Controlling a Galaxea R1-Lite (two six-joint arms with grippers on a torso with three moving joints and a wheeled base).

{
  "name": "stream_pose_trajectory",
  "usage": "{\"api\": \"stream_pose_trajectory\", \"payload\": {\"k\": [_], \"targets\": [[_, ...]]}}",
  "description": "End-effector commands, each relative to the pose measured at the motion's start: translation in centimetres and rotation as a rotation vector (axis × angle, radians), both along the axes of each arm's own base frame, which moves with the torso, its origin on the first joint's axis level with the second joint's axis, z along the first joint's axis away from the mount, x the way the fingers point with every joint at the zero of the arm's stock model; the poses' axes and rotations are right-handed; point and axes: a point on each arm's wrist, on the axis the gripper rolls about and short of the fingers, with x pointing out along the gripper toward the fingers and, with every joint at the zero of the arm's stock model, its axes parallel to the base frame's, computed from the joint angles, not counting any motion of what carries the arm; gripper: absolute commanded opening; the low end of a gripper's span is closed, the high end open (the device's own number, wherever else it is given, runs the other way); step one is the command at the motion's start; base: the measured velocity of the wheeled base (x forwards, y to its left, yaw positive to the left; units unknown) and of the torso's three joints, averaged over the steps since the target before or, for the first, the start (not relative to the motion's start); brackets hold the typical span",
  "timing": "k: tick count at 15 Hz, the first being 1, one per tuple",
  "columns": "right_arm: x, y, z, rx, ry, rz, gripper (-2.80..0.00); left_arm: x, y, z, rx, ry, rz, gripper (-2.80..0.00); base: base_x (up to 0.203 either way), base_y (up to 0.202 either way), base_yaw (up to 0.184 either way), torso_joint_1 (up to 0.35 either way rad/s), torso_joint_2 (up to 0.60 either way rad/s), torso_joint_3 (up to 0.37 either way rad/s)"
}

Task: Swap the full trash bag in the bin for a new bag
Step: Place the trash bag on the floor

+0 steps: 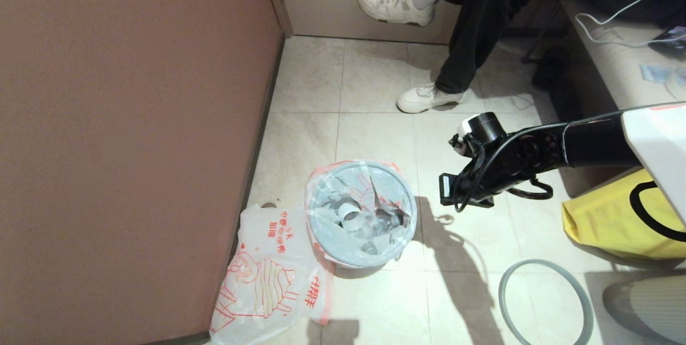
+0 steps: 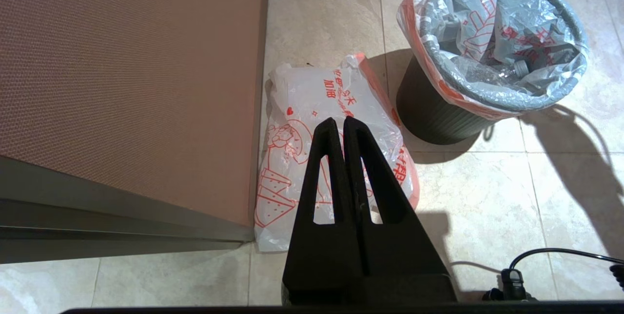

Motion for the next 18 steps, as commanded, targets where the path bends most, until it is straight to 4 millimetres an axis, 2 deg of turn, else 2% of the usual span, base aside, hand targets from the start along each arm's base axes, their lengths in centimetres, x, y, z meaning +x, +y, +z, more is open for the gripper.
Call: {"api": "stream_pose_trajectory", "payload": {"k": [1,4,8,11,13,16,18], "targets": [[0.2,-1.4,-0.6,-0.008,0.022,-0.029,-2.8,0.0,0.0,0.0,0.0,0.001,0.001,-2.8,0.0,0.0,0.0,0.0,0.0,0.0],[-0.1,-2.4,-2.2,-0.018,0.082,-0.044,-2.8,0.0,0.0,0.0,0.0,0.001,0.001,-2.8,0.0,0.0,0.0,0.0,0.0,0.0],[-0.8,-0.6,-4.2,-0.025,0.15,-0.03,-2.8,0.0,0.0,0.0,0.0,0.001,0.001,-2.8,0.0,0.0,0.0,0.0,0.0,0.0],[-1.3,-0.7,-3.5,-0.018,0.143,-0.035,-2.8,0.0,0.0,0.0,0.0,0.0,0.001,-2.8,0.0,0.0,0.0,0.0,0.0,0.0],[-1.4,-0.4,-3.6,-0.012,0.15,-0.038,-2.8,0.0,0.0,0.0,0.0,0.001,0.001,-2.8,0.0,0.0,0.0,0.0,0.0,0.0],[-3.1,1.0,-2.7,0.014,0.162,-0.036,-2.8,0.0,0.0,0.0,0.0,0.001,0.001,-2.8,0.0,0.0,0.0,0.0,0.0,0.0],[-3.9,1.1,-2.4,0.008,0.165,-0.03,-2.8,0.0,0.0,0.0,0.0,0.001,0.001,-2.8,0.0,0.0,0.0,0.0,0.0,0.0]]}}
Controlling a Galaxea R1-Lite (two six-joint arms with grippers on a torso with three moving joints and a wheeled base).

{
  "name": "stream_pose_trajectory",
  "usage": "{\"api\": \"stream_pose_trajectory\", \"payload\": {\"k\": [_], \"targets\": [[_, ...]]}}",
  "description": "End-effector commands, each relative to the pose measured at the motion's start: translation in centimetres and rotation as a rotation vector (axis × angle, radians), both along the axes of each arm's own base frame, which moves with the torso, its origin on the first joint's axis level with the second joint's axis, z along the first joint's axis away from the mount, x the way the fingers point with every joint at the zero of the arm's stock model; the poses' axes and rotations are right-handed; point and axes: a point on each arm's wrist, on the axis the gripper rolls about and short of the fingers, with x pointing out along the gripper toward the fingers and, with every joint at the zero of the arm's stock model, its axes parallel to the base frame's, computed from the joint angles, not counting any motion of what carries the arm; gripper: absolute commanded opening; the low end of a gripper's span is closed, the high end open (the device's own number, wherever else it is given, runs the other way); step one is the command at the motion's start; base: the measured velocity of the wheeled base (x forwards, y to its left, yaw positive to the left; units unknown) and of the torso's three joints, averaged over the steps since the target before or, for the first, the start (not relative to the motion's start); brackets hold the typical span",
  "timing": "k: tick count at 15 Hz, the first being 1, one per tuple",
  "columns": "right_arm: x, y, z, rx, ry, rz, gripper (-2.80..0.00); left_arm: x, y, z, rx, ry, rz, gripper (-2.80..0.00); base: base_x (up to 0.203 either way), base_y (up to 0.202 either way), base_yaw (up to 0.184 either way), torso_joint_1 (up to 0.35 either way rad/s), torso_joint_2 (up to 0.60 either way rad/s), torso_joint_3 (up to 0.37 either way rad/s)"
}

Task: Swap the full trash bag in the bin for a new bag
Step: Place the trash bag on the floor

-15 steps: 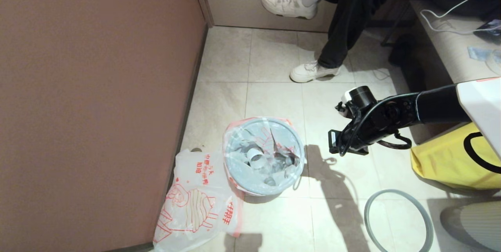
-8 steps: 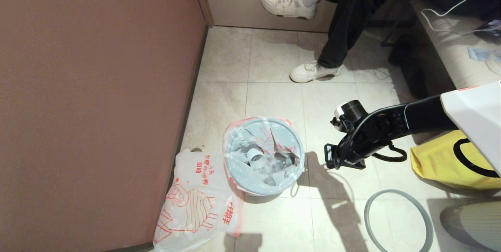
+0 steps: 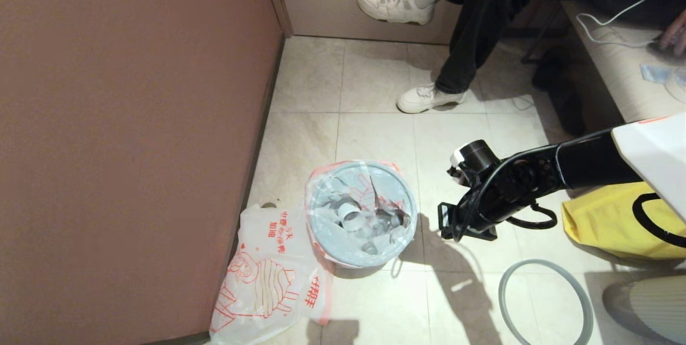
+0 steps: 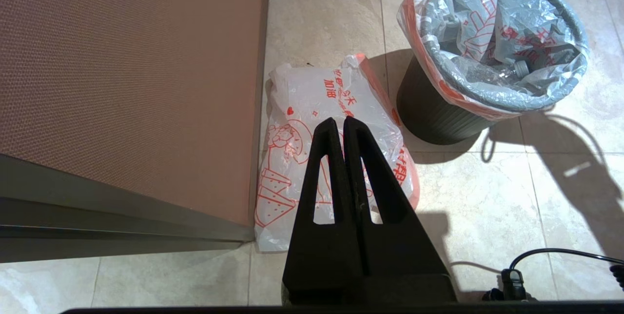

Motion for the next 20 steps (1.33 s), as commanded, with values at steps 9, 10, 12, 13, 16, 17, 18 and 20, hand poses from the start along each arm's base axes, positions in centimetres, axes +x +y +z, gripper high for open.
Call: {"api": "stream_pose_trajectory", "payload": {"k": [9,10,12,13,16,17,18,20], "targets": [[-6.9,-2.6,4.1,-0.076,-0.048,-0.042,-2.8,0.0,0.0,0.0,0.0,0.001,0.001,-2.8,0.0,0.0,0.0,0.0,0.0,0.0],[-8.1,-3.1,5.1,-0.078,-0.07,-0.048,-2.8,0.0,0.0,0.0,0.0,0.001,0.001,-2.8,0.0,0.0,0.0,0.0,0.0,0.0],[-11.2,-4.5,7.4,-0.083,-0.138,-0.072,-2.8,0.0,0.0,0.0,0.0,0.001,0.001,-2.8,0.0,0.0,0.0,0.0,0.0,0.0],[-13.0,-5.3,8.6,-0.086,-0.176,-0.086,-2.8,0.0,0.0,0.0,0.0,-0.001,0.001,-2.8,0.0,0.0,0.0,0.0,0.0,0.0],[-19.1,-8.3,11.7,-0.121,-0.266,-0.146,-2.8,0.0,0.0,0.0,0.0,-0.001,0.001,-2.8,0.0,0.0,0.0,0.0,0.0,0.0],[-20.8,-9.2,12.3,-0.136,-0.284,-0.17,-2.8,0.0,0.0,0.0,0.0,0.001,0.001,-2.8,0.0,0.0,0.0,0.0,0.0,0.0],[-22.5,-10.4,12.9,-0.143,-0.308,-0.215,-2.8,0.0,0.0,0.0,0.0,0.0,0.001,-2.8,0.0,0.0,0.0,0.0,0.0,0.0],[-25.7,-13.0,14.1,-0.137,-0.374,-0.338,-2.8,0.0,0.0,0.0,0.0,-0.001,0.001,-2.8,0.0,0.0,0.0,0.0,0.0,0.0]]}}
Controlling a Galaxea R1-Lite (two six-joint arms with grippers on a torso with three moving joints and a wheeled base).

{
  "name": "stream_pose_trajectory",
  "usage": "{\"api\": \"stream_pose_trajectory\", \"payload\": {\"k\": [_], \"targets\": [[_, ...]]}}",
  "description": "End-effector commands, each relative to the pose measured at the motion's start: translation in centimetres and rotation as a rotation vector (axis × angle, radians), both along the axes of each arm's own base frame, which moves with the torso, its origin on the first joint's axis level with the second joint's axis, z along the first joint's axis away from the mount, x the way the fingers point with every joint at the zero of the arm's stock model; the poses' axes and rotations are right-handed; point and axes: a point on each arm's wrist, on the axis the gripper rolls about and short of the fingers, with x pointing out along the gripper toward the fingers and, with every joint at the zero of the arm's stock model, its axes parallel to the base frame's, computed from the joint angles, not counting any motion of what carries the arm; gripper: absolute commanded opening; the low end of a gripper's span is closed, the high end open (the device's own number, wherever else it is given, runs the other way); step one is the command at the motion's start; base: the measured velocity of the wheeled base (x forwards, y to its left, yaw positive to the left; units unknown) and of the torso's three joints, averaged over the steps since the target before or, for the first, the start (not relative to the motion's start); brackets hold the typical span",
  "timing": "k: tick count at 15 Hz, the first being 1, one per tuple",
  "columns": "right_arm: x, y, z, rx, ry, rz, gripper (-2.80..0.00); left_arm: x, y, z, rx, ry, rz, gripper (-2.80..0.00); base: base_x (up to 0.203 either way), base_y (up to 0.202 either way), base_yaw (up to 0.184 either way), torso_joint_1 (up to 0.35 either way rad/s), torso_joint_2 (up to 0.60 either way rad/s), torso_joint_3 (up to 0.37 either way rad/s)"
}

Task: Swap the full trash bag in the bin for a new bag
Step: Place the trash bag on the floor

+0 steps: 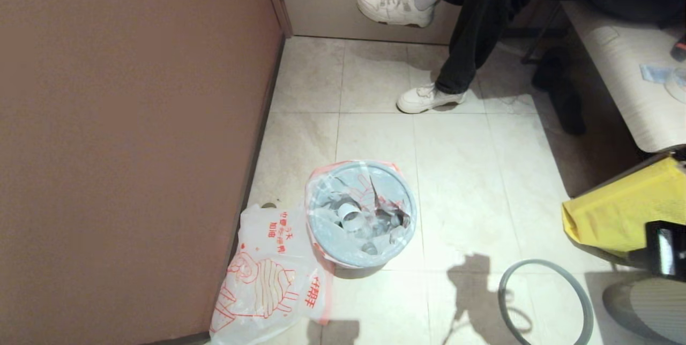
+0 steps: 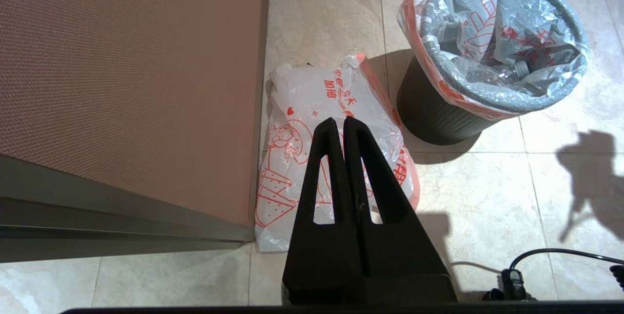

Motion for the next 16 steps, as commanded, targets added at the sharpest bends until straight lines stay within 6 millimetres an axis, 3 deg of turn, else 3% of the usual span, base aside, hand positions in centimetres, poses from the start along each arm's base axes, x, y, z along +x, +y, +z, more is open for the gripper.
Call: {"api": "stream_pose_trajectory", "payload": {"k": [1,4,8,10,13,16], "targets": [[-4.5,-2.4,2.0,0.04,-0.154,-0.101,-2.8,0.0,0.0,0.0,0.0,0.0,0.001,-2.8,0.0,0.0,0.0,0.0,0.0,0.0],[-9.5,-4.1,2.4,0.059,-0.293,-0.207,-2.8,0.0,0.0,0.0,0.0,0.001,0.001,-2.8,0.0,0.0,0.0,0.0,0.0,0.0],[-16.4,-4.7,-0.3,0.037,-0.466,-0.177,-2.8,0.0,0.0,0.0,0.0,0.001,0.001,-2.8,0.0,0.0,0.0,0.0,0.0,0.0],[-17.5,-4.7,-2.0,0.012,-0.514,-0.161,-2.8,0.0,0.0,0.0,0.0,0.0,0.001,-2.8,0.0,0.0,0.0,0.0,0.0,0.0],[-18.9,-4.4,-2.9,0.015,-0.574,-0.178,-2.8,0.0,0.0,0.0,0.031,0.007,-0.01,-2.8,0.0,0.0,0.0,0.0,0.0,0.0],[-19.8,-4.4,-4.3,0.012,-0.6,-0.154,-2.8,0.3,-0.1,1.9,0.076,0.031,-0.038,-2.8,0.0,0.0,0.0,0.0,0.0,0.0]]}}
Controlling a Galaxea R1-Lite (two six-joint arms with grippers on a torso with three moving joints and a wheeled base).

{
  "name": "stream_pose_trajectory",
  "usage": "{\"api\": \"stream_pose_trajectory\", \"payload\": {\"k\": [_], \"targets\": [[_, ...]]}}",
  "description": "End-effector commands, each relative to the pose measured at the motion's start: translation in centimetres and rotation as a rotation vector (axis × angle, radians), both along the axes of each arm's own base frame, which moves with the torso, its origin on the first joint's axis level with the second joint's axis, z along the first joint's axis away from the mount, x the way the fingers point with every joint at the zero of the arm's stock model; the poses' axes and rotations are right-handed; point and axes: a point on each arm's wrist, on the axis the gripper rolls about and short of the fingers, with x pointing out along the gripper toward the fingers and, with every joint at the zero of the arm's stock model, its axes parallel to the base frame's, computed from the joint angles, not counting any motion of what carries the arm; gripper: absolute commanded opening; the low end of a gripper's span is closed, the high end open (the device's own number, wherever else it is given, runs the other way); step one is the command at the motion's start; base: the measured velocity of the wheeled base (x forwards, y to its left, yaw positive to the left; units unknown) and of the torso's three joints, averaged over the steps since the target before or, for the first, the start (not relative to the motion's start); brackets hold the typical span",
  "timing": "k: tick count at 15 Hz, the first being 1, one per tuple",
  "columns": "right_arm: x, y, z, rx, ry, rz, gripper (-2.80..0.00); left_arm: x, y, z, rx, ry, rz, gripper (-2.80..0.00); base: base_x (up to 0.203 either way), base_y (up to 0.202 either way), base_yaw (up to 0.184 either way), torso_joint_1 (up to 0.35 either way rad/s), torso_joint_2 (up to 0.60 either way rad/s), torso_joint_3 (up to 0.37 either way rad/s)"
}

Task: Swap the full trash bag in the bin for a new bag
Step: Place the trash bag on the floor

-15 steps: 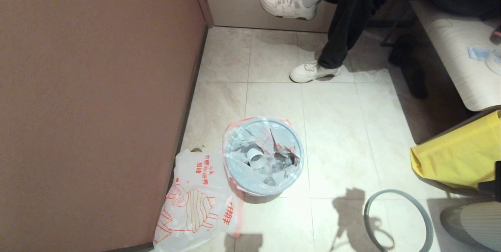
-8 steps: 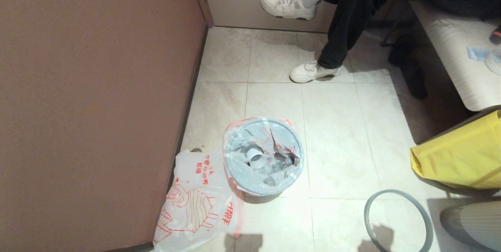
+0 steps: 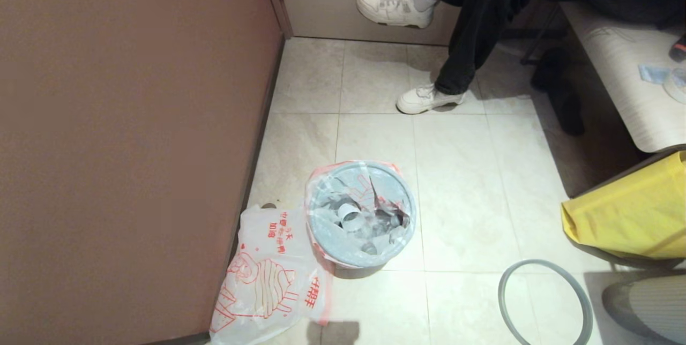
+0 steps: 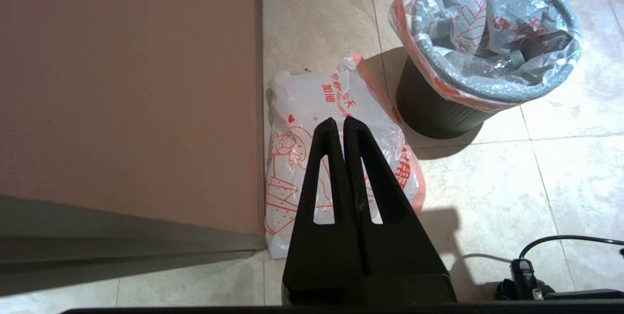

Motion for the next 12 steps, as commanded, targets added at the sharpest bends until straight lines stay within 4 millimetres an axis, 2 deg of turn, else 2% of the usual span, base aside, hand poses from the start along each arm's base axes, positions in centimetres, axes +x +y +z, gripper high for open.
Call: {"api": "stream_pose_trajectory", "payload": {"k": [1,4,7,10,12], "targets": [[-0.5,0.0,-0.8,0.002,-0.011,0.008,-2.8,0.8,0.0,1.6,0.001,0.063,-0.002,-2.8,0.0,0.0,0.0,0.0,0.0,0.0],[-0.3,0.1,-1.2,0.012,0.006,0.047,-2.8,3.7,-0.1,5.2,0.046,0.194,-0.027,-2.8,0.0,0.0,0.0,0.0,0.0,0.0],[-0.9,0.1,-2.4,0.011,-0.052,0.068,-2.8,8.5,-0.1,8.2,0.13,0.278,-0.069,-2.8,0.0,0.0,0.0,0.0,0.0,0.0],[-0.7,0.1,-4.0,-0.042,-0.067,0.113,-2.8,14.6,-0.5,9.3,0.182,0.313,-0.072,-2.8,0.0,0.0,0.0,0.0,0.0,0.0],[-0.4,0.2,-6.8,-0.128,-0.041,0.163,-2.8,18.0,-2.0,9.2,0.224,0.309,-0.083,-2.8,0.0,0.0,0.0,0.0,0.0,0.0]]}}
